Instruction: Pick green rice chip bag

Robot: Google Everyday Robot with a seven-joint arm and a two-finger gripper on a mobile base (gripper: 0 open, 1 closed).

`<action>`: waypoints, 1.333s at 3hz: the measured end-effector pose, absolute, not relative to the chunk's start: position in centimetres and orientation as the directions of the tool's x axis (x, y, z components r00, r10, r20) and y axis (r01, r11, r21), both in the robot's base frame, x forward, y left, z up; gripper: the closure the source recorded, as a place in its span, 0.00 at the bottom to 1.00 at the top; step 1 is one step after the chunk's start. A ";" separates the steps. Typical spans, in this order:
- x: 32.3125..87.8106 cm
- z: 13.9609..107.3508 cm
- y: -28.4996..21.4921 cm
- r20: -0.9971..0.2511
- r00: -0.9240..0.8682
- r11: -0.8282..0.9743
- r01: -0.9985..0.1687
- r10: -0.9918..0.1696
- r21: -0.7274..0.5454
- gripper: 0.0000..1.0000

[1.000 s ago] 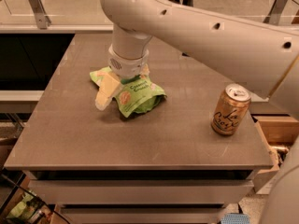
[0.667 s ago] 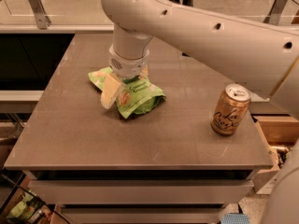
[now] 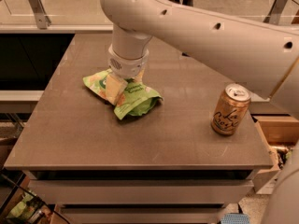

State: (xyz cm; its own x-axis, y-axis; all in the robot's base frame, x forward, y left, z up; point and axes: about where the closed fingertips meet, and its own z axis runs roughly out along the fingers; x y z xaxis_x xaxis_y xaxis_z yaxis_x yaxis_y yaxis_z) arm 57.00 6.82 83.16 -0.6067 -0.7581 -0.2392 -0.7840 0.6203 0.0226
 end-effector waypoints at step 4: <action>57.0 83.4 6.8 -0.239 -0.606 0.620 -0.784 -0.758 0.022 1.00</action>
Offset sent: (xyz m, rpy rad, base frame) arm 0.0000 0.0000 0.0007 0.0000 0.0000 0.0000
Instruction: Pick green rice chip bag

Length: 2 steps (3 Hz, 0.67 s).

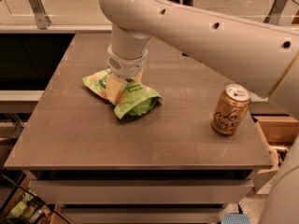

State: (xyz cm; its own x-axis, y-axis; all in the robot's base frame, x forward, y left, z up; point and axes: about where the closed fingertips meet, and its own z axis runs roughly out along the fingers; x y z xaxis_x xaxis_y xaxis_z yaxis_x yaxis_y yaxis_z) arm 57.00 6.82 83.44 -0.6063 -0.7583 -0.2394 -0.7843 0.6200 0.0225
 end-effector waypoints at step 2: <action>56.9 87.1 4.9 -0.266 -0.574 0.596 -0.803 -0.775 -0.006 1.00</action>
Offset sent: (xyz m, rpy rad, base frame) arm -0.0020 -0.0329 0.0616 0.0012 -0.0633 0.0366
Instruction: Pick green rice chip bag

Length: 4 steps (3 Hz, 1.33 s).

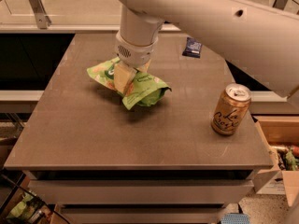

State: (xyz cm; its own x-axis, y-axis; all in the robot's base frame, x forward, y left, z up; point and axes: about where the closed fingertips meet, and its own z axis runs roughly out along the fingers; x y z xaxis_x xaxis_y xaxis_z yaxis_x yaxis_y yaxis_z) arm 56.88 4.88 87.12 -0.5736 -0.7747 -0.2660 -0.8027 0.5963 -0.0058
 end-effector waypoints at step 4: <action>58.4 95.8 1.7 -0.361 -0.494 0.521 -0.853 -0.791 0.028 1.00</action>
Offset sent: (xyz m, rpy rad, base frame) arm 0.0114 -0.0306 0.0677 0.0860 -0.0207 0.0742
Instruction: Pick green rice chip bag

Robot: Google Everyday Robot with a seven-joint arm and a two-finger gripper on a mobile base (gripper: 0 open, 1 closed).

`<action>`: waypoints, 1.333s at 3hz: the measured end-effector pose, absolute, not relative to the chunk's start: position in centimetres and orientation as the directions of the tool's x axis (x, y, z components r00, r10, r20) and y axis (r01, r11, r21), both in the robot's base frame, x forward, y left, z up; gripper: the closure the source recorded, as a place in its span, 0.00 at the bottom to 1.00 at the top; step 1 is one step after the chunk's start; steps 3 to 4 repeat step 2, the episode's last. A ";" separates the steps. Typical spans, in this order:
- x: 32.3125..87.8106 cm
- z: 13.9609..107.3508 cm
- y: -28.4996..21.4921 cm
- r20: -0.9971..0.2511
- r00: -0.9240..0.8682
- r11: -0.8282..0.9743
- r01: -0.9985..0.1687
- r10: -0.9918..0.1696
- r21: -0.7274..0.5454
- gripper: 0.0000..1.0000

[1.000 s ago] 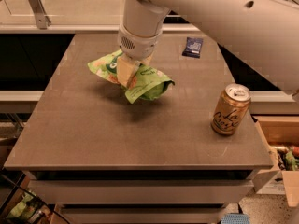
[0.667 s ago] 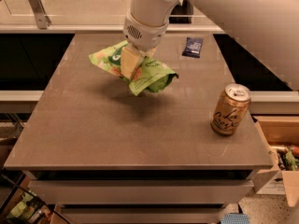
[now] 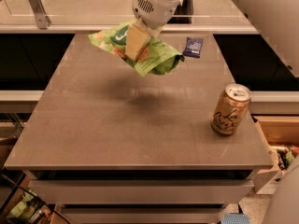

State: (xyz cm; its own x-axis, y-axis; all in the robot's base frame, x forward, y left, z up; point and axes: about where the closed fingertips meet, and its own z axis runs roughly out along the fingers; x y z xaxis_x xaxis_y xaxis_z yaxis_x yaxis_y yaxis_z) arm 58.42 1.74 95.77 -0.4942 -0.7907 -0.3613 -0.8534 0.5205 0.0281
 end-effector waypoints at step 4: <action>59.9 99.6 1.0 -0.419 -0.497 0.542 -0.840 -0.760 0.015 1.00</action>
Offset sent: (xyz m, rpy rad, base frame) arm 0.0092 -0.0252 0.0562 0.0257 -0.0222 -0.0469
